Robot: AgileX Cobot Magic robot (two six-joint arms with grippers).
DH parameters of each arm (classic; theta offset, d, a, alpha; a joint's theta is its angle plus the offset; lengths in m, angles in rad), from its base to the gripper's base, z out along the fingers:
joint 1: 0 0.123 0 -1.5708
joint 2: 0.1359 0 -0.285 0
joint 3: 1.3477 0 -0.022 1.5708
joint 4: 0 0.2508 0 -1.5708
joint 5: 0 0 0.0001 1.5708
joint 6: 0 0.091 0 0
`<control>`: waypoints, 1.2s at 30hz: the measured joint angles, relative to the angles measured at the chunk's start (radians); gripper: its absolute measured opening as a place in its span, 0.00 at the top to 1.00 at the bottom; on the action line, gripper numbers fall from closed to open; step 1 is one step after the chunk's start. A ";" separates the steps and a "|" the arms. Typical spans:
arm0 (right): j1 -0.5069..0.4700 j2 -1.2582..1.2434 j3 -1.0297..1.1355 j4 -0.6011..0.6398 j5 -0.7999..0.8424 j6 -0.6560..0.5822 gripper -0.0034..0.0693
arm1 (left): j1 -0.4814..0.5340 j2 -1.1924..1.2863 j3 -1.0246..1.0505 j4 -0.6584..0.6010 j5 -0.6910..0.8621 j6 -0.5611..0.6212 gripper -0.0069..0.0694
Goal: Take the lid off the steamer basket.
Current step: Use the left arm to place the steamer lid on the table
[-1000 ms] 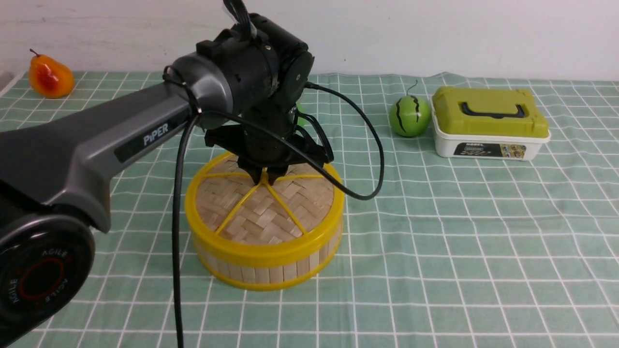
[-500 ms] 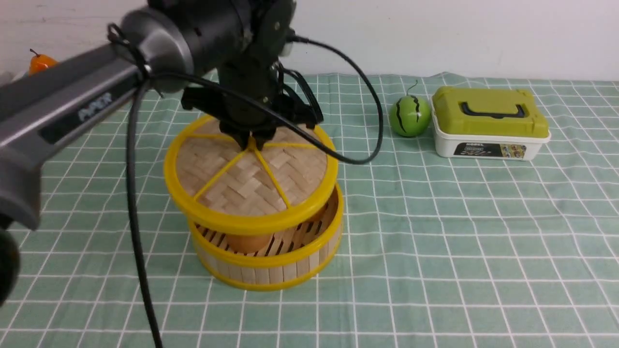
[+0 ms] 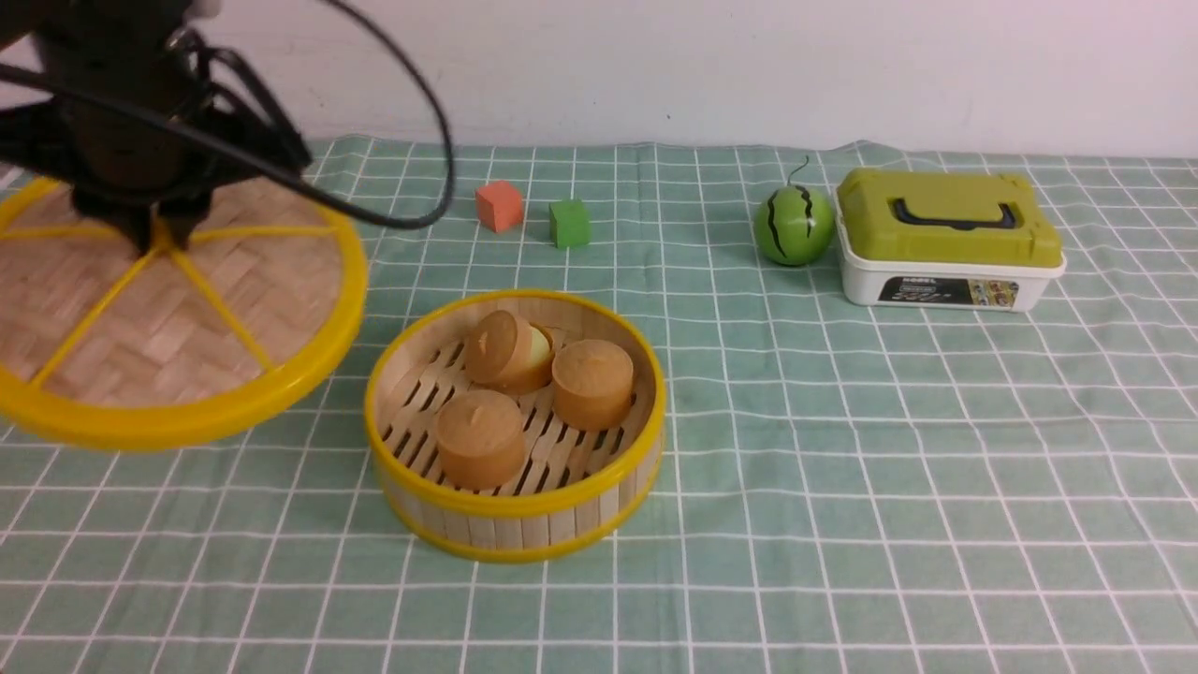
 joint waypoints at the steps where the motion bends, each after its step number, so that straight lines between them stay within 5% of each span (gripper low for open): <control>1: 0.000 0.000 0.000 0.000 0.000 0.000 0.62 | 0.038 0.001 0.044 -0.006 -0.025 -0.016 0.76; 7: 0.000 0.000 0.000 0.000 0.000 0.000 0.62 | 0.176 0.037 0.199 -0.097 -0.234 -0.097 0.76; 23: 0.000 0.000 0.000 0.000 0.000 0.000 0.62 | 0.178 0.231 0.209 -0.178 -0.402 -0.051 0.76; 26: 0.000 0.000 0.000 0.000 0.000 0.000 0.62 | 0.178 0.240 0.209 -0.191 -0.415 -0.051 0.72; 32: 0.000 0.000 0.000 0.000 0.000 0.000 0.62 | 0.178 0.236 0.209 -0.262 -0.418 -0.035 0.49; 36: 0.000 0.000 0.000 0.000 0.000 0.000 0.62 | 0.178 0.172 0.209 -0.297 -0.374 0.029 0.45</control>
